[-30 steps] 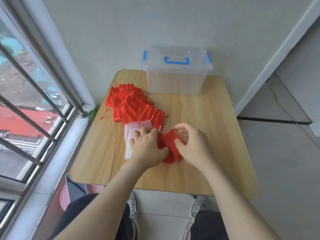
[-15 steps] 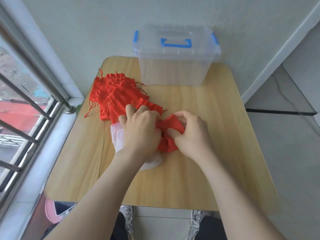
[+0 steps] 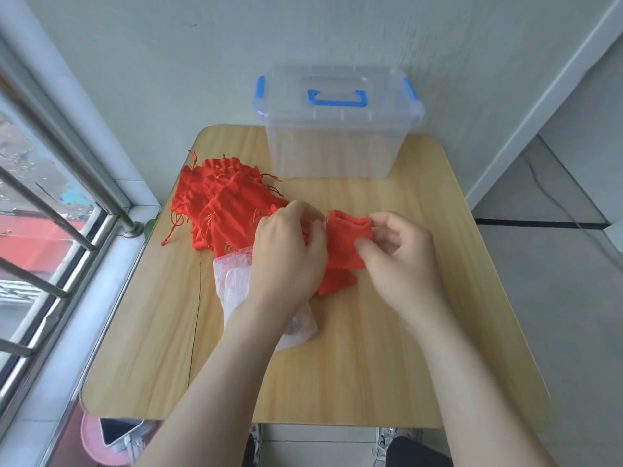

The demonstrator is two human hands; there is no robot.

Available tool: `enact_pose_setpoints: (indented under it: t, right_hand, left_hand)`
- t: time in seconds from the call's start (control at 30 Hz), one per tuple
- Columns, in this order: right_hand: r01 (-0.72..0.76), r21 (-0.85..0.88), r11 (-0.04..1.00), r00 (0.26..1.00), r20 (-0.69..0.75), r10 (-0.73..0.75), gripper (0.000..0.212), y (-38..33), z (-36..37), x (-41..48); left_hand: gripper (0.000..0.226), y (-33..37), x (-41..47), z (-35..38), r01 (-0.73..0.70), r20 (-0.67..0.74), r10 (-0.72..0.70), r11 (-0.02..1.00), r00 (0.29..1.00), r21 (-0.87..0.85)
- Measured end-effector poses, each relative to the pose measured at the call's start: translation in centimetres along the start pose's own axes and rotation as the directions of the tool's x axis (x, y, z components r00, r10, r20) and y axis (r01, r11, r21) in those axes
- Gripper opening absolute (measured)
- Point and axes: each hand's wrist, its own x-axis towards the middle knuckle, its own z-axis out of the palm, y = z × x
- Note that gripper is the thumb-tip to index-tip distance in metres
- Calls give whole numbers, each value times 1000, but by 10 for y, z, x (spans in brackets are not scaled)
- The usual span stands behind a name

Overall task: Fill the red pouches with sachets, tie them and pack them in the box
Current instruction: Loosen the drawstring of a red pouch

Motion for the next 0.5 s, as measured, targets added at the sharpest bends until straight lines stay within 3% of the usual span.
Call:
enact_pose_setpoints:
  t: [0.07, 0.13, 0.3, 0.37, 0.5]
  right_hand:
    - [-38, 180, 983, 999, 43, 31, 29, -10, -1, 4]
    - [-59, 280, 958, 996, 74, 39, 29, -18, 0, 7]
    - [-62, 259, 964, 995, 90, 40, 28, -20, 3, 15]
    - [-40, 233, 972, 998, 61, 27, 29, -18, 1, 18]
    - [-7, 163, 987, 1000, -21, 10, 31, -15, -4, 20]
  left_hand:
    - [12, 6, 3, -3, 80, -25, -83, 992, 996, -100]
    - [29, 11, 6, -5, 166, 7, -168, 968, 986, -186]
    - [70, 17, 14, -2, 389, 199, -334, 782, 921, -486]
    - [65, 20, 19, 1, 411, 227, -344, 717, 911, -563]
    - [28, 18, 25, 1, 441, 221, -400, 624, 890, -646]
